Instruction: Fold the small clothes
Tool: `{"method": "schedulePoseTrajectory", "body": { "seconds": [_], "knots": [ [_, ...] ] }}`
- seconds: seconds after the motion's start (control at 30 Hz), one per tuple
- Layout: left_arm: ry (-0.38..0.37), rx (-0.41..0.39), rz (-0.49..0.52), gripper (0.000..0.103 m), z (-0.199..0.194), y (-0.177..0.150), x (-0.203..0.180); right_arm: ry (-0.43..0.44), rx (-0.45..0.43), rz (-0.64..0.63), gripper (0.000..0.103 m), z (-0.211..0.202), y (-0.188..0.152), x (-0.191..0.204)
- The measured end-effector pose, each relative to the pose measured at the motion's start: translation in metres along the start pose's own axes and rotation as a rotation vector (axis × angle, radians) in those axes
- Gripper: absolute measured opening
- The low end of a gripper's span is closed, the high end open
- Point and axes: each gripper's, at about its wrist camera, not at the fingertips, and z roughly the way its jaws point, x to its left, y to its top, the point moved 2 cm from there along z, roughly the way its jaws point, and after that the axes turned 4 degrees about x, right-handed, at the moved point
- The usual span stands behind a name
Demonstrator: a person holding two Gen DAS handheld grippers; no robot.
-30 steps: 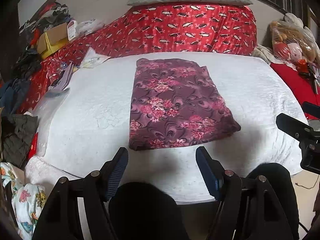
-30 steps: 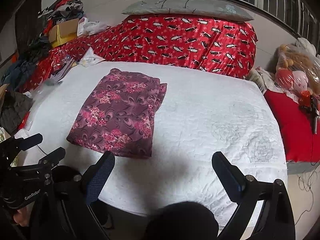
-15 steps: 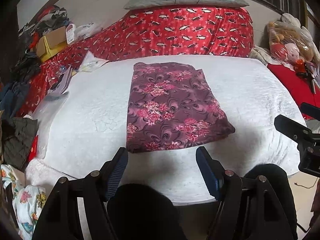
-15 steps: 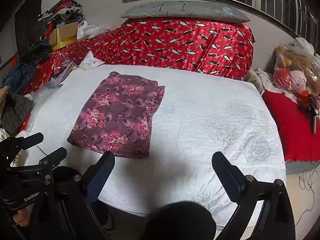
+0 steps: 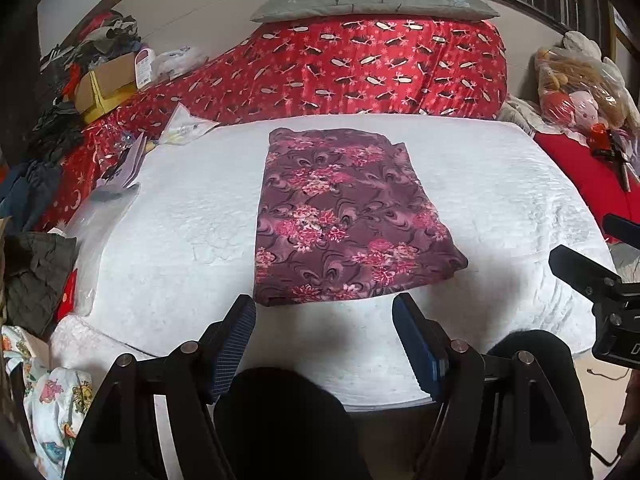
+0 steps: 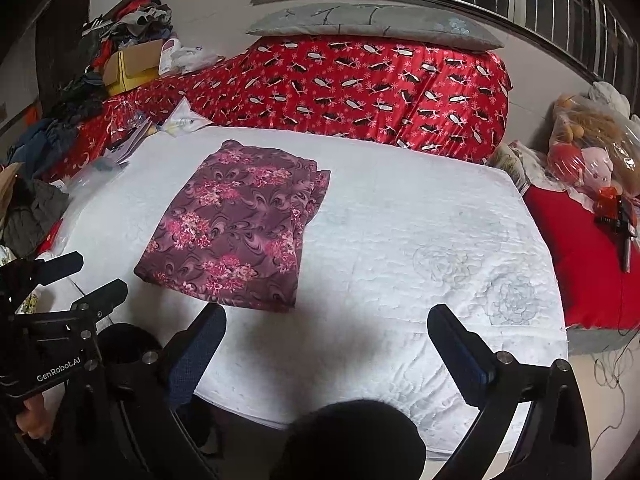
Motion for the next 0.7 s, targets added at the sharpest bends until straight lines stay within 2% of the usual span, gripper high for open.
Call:
{"method": "schedulePoseTrajectory", "body": {
  "seconds": [0.7],
  "knots": [
    [0.005,-0.006,-0.032,0.072,0.0046,-0.0032,0.0097,0.013,0.011,-0.008,0.102,0.0038,-0.002,0.0015]
  ]
}}
